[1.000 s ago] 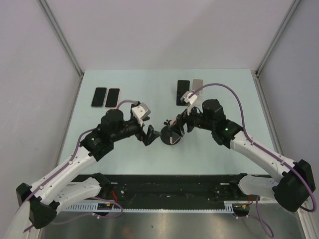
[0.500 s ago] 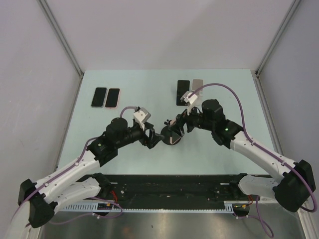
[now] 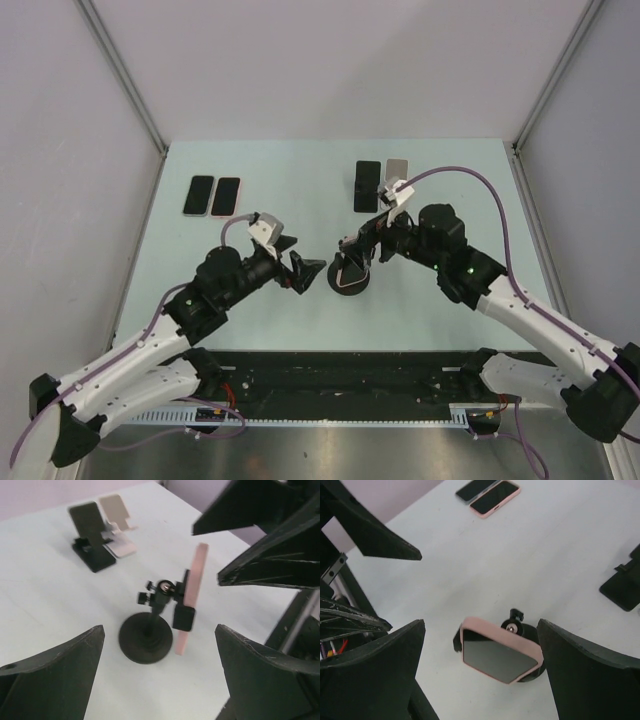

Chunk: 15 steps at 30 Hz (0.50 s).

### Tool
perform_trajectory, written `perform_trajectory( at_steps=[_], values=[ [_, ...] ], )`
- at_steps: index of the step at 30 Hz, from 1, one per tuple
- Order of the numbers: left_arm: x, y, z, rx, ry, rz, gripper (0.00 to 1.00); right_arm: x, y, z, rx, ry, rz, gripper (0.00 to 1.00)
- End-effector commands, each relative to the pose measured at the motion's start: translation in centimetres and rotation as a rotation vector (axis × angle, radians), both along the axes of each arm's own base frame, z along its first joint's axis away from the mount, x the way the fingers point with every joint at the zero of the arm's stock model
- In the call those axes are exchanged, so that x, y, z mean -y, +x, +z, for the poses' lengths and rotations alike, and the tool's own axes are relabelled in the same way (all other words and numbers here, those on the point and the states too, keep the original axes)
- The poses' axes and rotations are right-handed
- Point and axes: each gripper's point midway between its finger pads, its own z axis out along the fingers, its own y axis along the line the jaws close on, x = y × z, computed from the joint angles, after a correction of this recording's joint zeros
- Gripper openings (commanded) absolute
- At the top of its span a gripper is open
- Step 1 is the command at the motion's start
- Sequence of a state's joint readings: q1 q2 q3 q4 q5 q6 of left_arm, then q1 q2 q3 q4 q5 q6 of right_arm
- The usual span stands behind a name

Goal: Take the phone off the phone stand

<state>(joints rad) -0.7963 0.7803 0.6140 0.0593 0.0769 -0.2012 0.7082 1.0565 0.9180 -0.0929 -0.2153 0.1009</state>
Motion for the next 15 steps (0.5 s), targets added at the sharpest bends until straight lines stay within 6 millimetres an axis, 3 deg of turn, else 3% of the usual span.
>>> perform_trajectory(
  at_steps=[1,3,4,6,8,9,15],
  values=[
    [-3.2,2.0,4.8,0.095,-0.040,0.185,0.98,0.7,0.4,5.6,0.072,0.103,-0.170,1.00],
    [-4.0,2.2,6.5,0.145,-0.040,0.209,0.99,1.8,0.9,5.5,0.066,0.083,-0.301,1.00],
    [-4.4,2.3,6.2,0.141,-0.016,0.223,0.99,1.4,0.2,5.4,0.037,0.097,-0.329,1.00],
    [-5.3,2.9,6.9,0.164,0.014,0.253,0.99,2.8,0.7,4.9,0.024,0.080,-0.469,1.00],
    [-6.0,3.4,7.2,0.183,0.043,0.285,1.00,2.7,0.0,4.5,-0.008,0.098,-0.528,1.00],
    [-6.3,3.5,6.9,0.181,0.057,0.296,0.99,3.3,0.0,4.2,0.001,0.079,-0.594,1.00],
    [-7.4,4.2,4.9,0.166,0.111,0.353,1.00,2.6,-1.4,3.2,0.009,0.065,-0.741,1.00]
  ],
)
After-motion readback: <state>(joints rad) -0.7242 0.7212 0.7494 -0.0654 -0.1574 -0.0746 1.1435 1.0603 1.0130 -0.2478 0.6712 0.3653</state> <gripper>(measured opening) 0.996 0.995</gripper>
